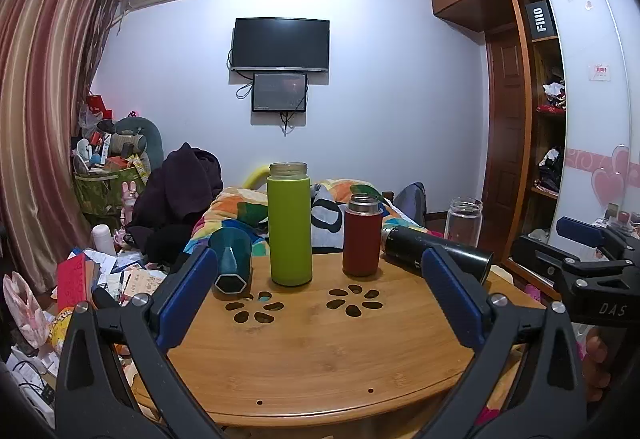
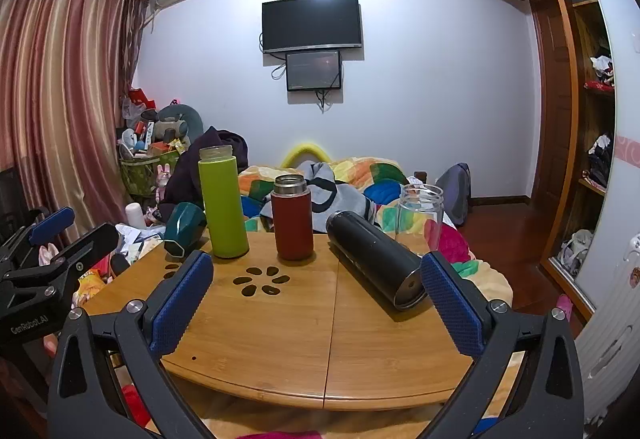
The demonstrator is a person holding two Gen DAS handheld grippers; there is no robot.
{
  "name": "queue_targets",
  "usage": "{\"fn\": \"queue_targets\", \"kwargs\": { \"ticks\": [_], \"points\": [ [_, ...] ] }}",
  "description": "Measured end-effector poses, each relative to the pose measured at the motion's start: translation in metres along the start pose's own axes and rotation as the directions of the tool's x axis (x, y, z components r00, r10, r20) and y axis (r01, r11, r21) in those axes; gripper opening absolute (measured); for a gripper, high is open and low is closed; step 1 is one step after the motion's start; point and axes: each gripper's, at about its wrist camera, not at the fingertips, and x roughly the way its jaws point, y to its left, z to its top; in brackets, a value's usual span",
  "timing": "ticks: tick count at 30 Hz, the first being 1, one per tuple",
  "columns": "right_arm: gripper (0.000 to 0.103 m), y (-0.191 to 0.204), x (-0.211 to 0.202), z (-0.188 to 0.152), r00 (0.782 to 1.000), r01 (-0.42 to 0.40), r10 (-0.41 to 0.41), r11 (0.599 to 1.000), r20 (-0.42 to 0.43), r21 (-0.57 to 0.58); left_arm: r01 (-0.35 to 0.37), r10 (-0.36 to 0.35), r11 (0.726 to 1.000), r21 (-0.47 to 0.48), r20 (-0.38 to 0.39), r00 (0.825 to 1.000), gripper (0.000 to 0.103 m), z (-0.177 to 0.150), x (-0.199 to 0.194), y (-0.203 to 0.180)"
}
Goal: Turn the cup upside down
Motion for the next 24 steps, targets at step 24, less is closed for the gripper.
{"fn": "queue_targets", "kwargs": {
  "ticks": [24],
  "points": [
    [0.103, 0.0017, -0.0026, 0.0023, 1.0, -0.007, 0.007, 1.0, 0.008, -0.005, 0.01, -0.01, 1.0, 0.011, 0.001, 1.0, 0.103, 0.0015, -0.0005, -0.0019]
  ]
}}
